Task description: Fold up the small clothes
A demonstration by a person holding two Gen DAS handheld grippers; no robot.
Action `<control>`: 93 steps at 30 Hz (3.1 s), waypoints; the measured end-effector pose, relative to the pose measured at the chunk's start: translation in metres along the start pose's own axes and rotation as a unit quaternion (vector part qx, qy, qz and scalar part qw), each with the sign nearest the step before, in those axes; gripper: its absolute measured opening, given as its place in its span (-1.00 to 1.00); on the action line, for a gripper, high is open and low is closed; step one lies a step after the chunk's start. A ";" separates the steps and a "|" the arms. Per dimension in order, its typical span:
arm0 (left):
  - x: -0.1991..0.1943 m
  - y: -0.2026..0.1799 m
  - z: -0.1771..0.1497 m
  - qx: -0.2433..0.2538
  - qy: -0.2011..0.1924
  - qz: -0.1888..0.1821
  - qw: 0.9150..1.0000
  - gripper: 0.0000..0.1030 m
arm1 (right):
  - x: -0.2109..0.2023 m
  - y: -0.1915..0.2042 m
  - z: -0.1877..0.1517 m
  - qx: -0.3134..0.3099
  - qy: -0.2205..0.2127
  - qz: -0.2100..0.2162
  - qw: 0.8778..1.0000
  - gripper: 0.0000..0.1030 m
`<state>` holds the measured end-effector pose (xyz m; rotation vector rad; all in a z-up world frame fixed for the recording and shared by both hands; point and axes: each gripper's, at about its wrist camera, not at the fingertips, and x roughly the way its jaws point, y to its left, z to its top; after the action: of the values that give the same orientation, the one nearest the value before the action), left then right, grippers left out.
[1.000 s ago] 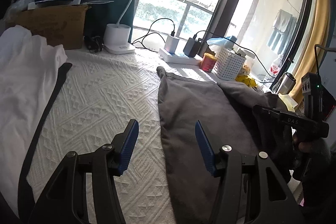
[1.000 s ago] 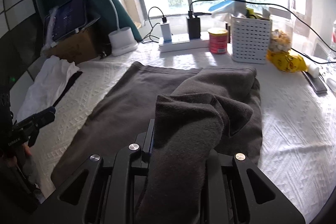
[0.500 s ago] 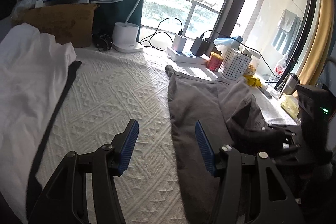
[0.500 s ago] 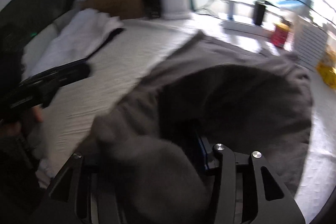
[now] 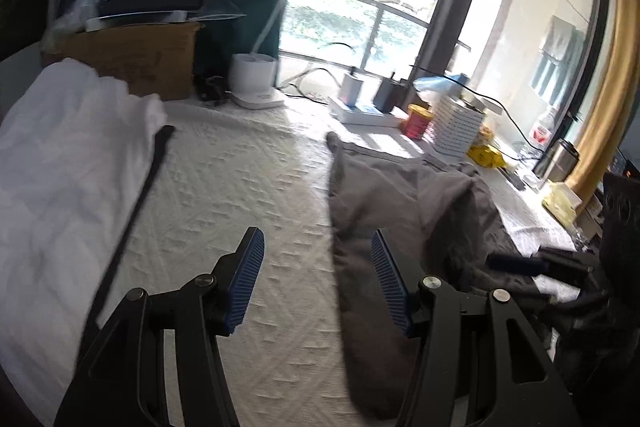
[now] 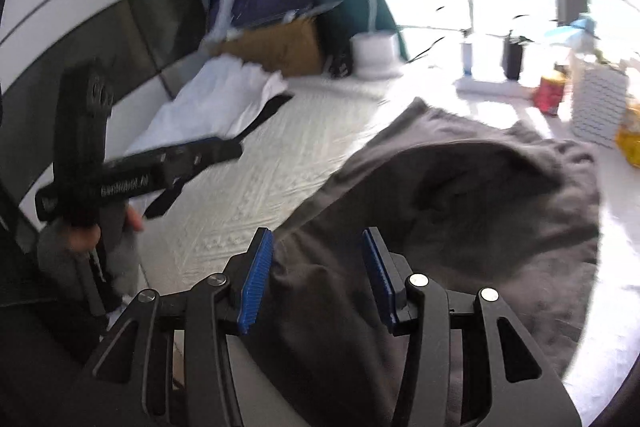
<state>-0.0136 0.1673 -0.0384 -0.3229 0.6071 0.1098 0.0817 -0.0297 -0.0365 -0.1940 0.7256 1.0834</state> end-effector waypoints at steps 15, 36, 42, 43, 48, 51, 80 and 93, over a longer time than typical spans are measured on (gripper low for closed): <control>0.034 -0.093 -0.031 0.096 0.090 -0.055 0.990 0.09 | -0.076 -0.103 -0.069 0.116 -0.028 -0.117 0.986 -0.04; 0.015 -0.094 -0.062 0.106 0.112 -0.095 0.983 0.09 | -0.076 -0.113 -0.102 0.140 -0.003 -0.131 0.982 -0.04; 0.015 -0.070 -0.056 0.070 0.100 -0.050 0.991 0.09 | -0.080 -0.111 -0.098 0.137 -0.008 -0.139 0.981 -0.04; 0.018 -0.066 -0.057 0.062 0.103 -0.046 0.992 0.09 | -0.079 -0.111 -0.099 0.138 -0.007 -0.140 0.981 -0.04; 0.029 -0.065 -0.068 0.050 0.125 -0.081 0.988 0.09 | -0.073 -0.107 -0.102 0.136 0.005 -0.139 0.981 -0.04; 0.030 -0.070 -0.072 0.062 0.122 -0.077 0.988 0.07 | -0.069 -0.103 -0.104 0.134 0.014 -0.137 0.981 -0.04; 0.013 -0.033 -0.064 0.072 0.125 -0.028 0.989 -0.97 | -0.057 -0.085 -0.097 0.105 0.033 -0.153 0.982 -0.04; 0.037 -0.061 -0.002 0.171 0.058 -0.004 0.984 0.03 | -0.070 -0.114 -0.074 0.110 0.000 -0.182 0.977 -0.04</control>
<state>0.0274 0.1097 -0.0449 0.0018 0.7276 -0.0218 0.1281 -0.1706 -0.0712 -0.1299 0.7697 0.6497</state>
